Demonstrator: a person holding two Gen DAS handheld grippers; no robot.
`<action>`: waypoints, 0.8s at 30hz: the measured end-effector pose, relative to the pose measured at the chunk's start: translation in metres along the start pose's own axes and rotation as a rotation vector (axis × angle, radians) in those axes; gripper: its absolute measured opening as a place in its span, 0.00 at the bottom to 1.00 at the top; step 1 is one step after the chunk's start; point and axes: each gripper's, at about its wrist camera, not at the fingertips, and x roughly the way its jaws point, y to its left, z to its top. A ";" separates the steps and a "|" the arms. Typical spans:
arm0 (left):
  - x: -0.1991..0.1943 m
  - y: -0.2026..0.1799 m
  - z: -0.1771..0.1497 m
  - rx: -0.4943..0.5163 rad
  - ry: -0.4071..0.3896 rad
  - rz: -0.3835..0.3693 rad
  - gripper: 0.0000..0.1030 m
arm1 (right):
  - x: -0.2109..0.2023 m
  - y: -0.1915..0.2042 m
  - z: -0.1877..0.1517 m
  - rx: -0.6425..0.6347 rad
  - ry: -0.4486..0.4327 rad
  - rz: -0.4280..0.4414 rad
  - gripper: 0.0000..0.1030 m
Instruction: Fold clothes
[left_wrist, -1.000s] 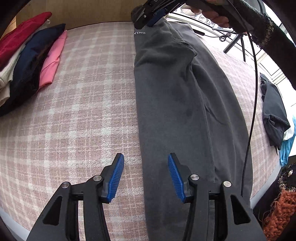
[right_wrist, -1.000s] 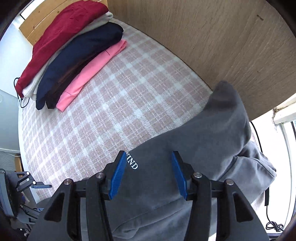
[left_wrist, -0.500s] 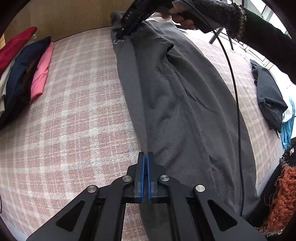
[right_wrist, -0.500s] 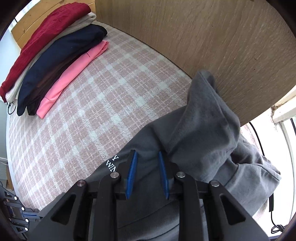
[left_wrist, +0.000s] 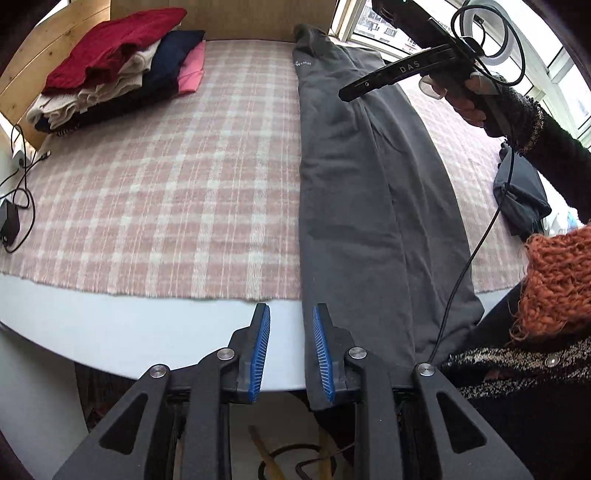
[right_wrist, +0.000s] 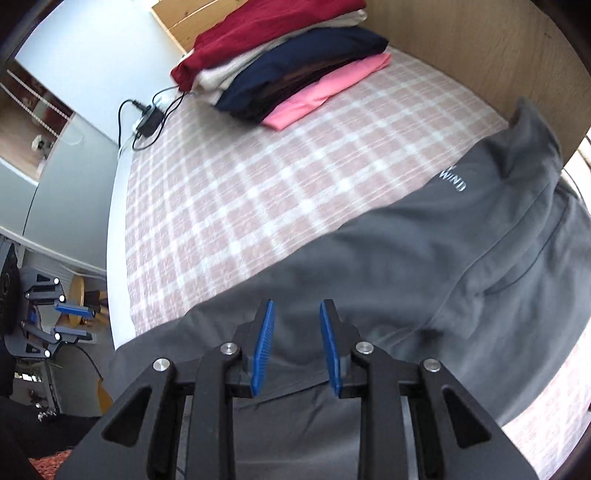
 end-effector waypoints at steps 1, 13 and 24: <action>0.001 0.000 -0.013 -0.013 0.010 -0.010 0.22 | 0.010 0.004 -0.010 0.015 0.031 0.001 0.26; 0.038 0.002 -0.062 -0.058 0.034 -0.152 0.24 | 0.011 0.097 -0.091 0.161 -0.018 0.088 0.31; 0.030 0.019 -0.085 0.039 0.050 -0.006 0.00 | 0.025 0.155 -0.132 0.230 -0.014 0.101 0.32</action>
